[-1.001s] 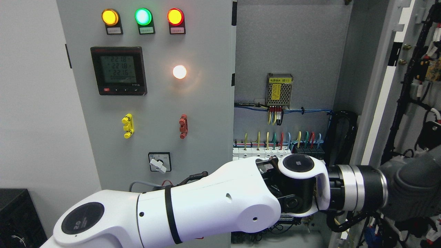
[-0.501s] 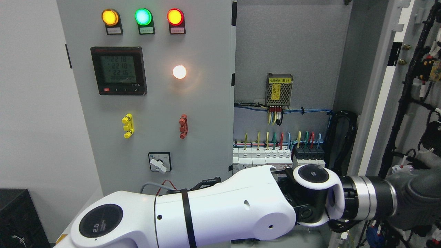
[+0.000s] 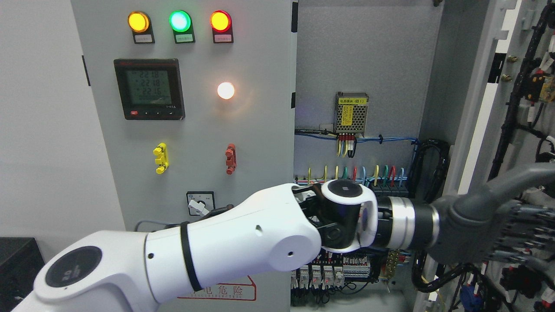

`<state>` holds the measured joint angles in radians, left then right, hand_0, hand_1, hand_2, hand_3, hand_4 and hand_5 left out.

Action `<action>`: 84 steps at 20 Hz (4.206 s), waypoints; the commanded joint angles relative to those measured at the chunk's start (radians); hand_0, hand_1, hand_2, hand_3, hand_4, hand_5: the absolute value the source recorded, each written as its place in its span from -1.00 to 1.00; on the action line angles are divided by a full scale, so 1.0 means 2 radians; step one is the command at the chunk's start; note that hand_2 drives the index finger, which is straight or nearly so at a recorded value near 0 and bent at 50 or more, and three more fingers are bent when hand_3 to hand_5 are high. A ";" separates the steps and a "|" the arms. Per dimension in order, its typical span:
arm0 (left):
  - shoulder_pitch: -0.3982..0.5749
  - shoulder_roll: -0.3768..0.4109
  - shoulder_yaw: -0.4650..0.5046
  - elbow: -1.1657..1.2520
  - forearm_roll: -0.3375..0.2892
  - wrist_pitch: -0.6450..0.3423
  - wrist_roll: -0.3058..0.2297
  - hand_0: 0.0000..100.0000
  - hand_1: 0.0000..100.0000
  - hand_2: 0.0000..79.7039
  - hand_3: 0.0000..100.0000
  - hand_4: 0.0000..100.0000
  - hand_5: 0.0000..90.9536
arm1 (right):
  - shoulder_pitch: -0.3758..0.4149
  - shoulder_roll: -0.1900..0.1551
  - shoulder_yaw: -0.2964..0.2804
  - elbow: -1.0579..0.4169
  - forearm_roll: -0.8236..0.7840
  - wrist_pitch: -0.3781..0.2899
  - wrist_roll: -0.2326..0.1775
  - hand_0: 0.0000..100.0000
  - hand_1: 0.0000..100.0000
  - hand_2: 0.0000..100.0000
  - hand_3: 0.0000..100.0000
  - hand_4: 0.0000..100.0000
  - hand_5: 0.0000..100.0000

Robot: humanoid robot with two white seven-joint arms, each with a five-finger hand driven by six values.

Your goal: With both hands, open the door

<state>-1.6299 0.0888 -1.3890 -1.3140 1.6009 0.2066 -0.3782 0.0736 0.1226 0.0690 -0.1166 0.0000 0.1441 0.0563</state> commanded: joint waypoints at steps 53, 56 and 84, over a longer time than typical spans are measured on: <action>0.844 -0.031 0.939 0.692 -0.883 -0.116 0.095 -1.00 -1.00 -1.00 -1.00 -1.00 -1.00 | 0.160 -0.046 -0.045 -0.845 0.000 -0.348 -0.002 -1.00 -1.00 -1.00 -1.00 -1.00 -1.00; 0.844 -0.030 0.952 0.687 -0.881 -0.125 0.093 -1.00 -1.00 -1.00 -1.00 -1.00 -1.00 | 0.140 -0.044 -0.044 -0.873 -0.003 -0.348 -0.001 -1.00 -1.00 -1.00 -1.00 -1.00 -1.00; 0.839 -0.031 0.734 0.678 -0.810 -0.127 0.092 -1.00 -1.00 -1.00 -1.00 -1.00 -1.00 | -0.257 -0.005 0.042 -0.854 -0.041 -0.057 0.000 -1.00 -1.00 -1.00 -1.00 -1.00 -1.00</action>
<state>0.0519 0.0064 0.2132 0.0380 -0.0366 -0.0495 -0.1927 -0.3367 0.0927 0.1324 -1.8974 -0.0459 0.0171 0.0552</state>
